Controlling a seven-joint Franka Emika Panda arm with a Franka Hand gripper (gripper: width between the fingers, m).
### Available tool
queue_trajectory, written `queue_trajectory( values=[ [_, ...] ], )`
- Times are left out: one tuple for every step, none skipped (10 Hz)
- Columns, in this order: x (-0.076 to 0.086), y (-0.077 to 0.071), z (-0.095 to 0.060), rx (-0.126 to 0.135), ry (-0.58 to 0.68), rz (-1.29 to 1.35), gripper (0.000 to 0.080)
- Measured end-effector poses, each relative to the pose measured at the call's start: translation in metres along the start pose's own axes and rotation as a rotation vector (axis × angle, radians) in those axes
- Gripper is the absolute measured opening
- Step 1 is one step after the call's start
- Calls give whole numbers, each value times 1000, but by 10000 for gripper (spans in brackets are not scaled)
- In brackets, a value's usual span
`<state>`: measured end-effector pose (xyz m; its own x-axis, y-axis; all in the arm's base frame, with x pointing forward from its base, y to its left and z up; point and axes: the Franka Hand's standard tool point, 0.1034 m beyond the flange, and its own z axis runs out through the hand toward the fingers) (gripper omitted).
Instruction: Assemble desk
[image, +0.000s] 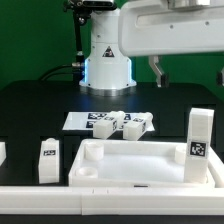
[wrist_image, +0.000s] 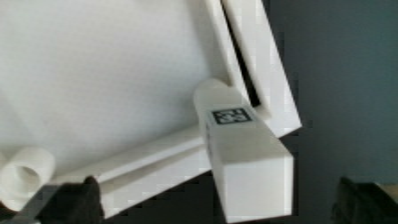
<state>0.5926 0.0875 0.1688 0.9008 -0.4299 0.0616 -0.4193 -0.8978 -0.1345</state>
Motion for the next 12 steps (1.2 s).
queue_trajectory(
  values=[
    [1, -2, 1, -6, 6, 0, 649],
    [1, -1, 3, -8, 4, 0, 649],
    [1, -1, 3, -8, 4, 0, 649],
    [0, 0, 4, -9, 2, 3, 649],
    [-4, 6, 7, -4, -11, 18, 649],
    [-13, 21, 10, -2, -35, 14, 649],
    [-23, 39, 17, -15, -61, 23, 649],
    [-28, 52, 26, -25, -74, 52, 649],
    [-29, 50, 31, -34, -39, 35, 649],
    [-31, 47, 31, -32, -42, 31, 649],
    [-31, 49, 32, -33, -45, 33, 649],
    [-32, 53, 33, -39, -64, 32, 649]
  ],
)
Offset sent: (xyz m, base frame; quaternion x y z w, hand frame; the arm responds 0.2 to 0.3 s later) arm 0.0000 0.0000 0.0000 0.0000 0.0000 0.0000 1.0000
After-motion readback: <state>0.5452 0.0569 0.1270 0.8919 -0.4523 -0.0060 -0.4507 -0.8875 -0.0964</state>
